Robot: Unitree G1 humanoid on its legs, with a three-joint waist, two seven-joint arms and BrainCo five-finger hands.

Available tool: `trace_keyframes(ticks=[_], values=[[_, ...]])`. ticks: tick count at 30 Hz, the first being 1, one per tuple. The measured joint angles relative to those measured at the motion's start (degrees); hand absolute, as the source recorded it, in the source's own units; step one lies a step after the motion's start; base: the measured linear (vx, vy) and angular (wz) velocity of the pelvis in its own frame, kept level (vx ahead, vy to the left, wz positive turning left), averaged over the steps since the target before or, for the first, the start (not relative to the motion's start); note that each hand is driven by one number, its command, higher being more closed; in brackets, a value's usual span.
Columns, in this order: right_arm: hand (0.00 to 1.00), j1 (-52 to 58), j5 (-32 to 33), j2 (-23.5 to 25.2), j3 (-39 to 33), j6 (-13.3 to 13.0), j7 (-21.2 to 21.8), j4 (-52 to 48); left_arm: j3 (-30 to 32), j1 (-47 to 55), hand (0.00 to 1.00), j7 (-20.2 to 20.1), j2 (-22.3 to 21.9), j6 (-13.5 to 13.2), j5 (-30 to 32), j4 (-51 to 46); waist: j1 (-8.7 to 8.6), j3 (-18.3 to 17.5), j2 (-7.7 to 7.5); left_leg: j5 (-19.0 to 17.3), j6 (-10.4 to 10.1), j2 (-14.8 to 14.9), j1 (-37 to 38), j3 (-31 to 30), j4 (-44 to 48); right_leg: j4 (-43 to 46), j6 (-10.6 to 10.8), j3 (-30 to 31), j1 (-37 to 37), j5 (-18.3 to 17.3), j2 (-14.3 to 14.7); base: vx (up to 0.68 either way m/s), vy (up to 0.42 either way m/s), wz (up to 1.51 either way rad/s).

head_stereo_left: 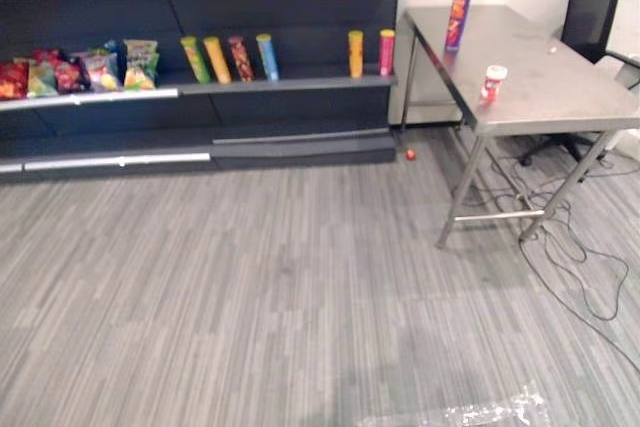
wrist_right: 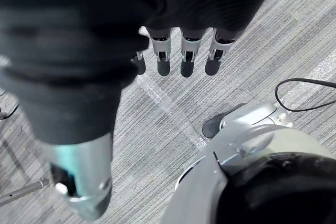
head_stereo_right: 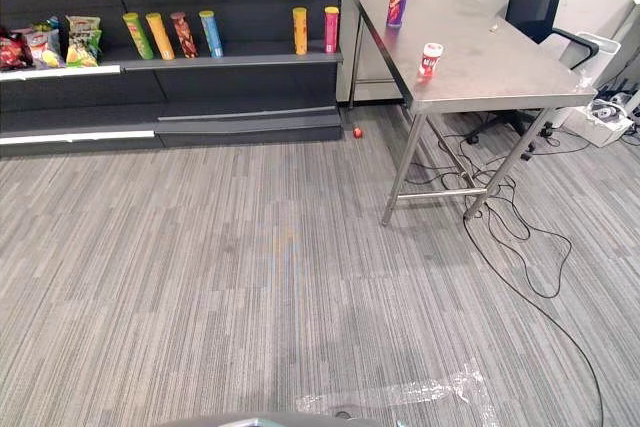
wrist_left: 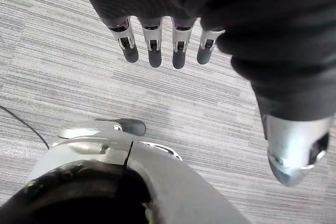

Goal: Put the gum and the chips on the shelf.

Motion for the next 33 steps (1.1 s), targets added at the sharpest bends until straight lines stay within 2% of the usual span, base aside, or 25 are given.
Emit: trace_keyframes(ticks=[15,18,23,25,28,29,31,32,33], values=[[0.00,-1.5,0.2,0.2,-1.2,-0.3,0.1,0.6,0.2,-0.4,0.00,-0.3,0.1,-0.1,0.0,0.1,-0.05,1.2,-0.26,-0.2,-0.3,0.6,0.7,1.8,-0.4,-1.0,0.6,0.2,0.7,0.0,0.5,-0.05,-0.021,-0.03],[0.00,-1.5,2.2,0.3,-1.2,-0.2,0.1,0.6,0.1,-0.4,0.00,-0.3,0.1,-0.1,0.0,0.1,-0.07,1.6,-0.27,-0.2,-0.3,0.8,0.5,1.8,-0.4,-0.7,0.6,0.2,0.5,0.0,0.7,-0.02,-0.015,-0.01],[0.00,-1.6,2.4,0.3,-1.4,-0.2,0.0,0.4,0.6,-0.6,0.00,-0.2,0.0,-0.1,0.0,0.0,-0.11,1.7,-0.13,-0.1,-0.5,1.0,-1.2,1.1,-0.3,0.2,0.0,-0.6,-1.1,-0.4,0.8,0.04,-0.021,0.06],[0.00,-2.5,3.6,0.3,-1.4,-0.3,0.0,-0.1,1.6,-1.3,0.00,-0.2,-0.2,-0.1,0.0,-0.2,-0.09,3.1,0.05,0.0,-0.7,1.2,-1.5,1.1,0.0,2.6,-1.1,-0.8,-2.4,-1.2,0.9,0.08,-0.021,0.04],[0.00,-3.1,4.6,0.8,-1.4,-0.7,-0.1,-1.7,2.0,-2.1,0.00,0.1,-0.3,-0.1,-0.7,-0.4,-0.19,5.0,-0.06,-0.2,-1.2,1.5,-1.4,1.2,0.1,6.1,-1.6,-0.7,-4.1,-3.3,0.9,0.09,-0.040,-0.02],[0.00,-3.2,4.7,0.9,-1.1,-1.2,-0.2,-1.8,2.4,-2.2,0.00,0.2,-0.2,-0.1,-1.9,-0.7,-0.22,5.4,-0.49,-2.2,-2.1,1.8,-2.8,1.4,3.3,8.7,-1.8,-0.4,-5.3,-5.0,0.7,0.08,-0.059,-0.05],[0.00,-3.2,5.2,1.3,-0.6,-1.5,-0.4,-2.3,3.3,-2.4,0.00,0.2,-0.3,-0.1,-3.4,-1.5,-0.07,6.2,-0.85,-6.4,-2.3,3.1,-6.1,1.9,12.3,11.7,-2.3,0.1,-6.3,-7.2,0.6,0.07,-0.086,-0.08],[0.00,-3.0,5.9,1.5,0.3,-1.9,-0.6,-3.1,3.7,-2.2,0.00,0.2,-0.4,-0.1,-4.4,-2.4,-0.11,6.8,-1.04,-8.7,-2.6,4.4,-9.0,3.2,20.4,13.3,-2.7,0.1,-6.3,-8.7,0.7,0.06,-0.120,-0.03],[0.00,-2.6,5.9,1.7,1.1,-2.7,-0.9,-3.9,3.8,-2.3,0.00,0.1,-0.4,-0.2,-5.5,-3.2,-0.17,7.2,-1.28,-9.3,-2.7,5.9,-12.9,3.8,30.1,14.2,-3.1,0.1,-5.5,-9.3,0.7,0.10,-0.147,0.00]])
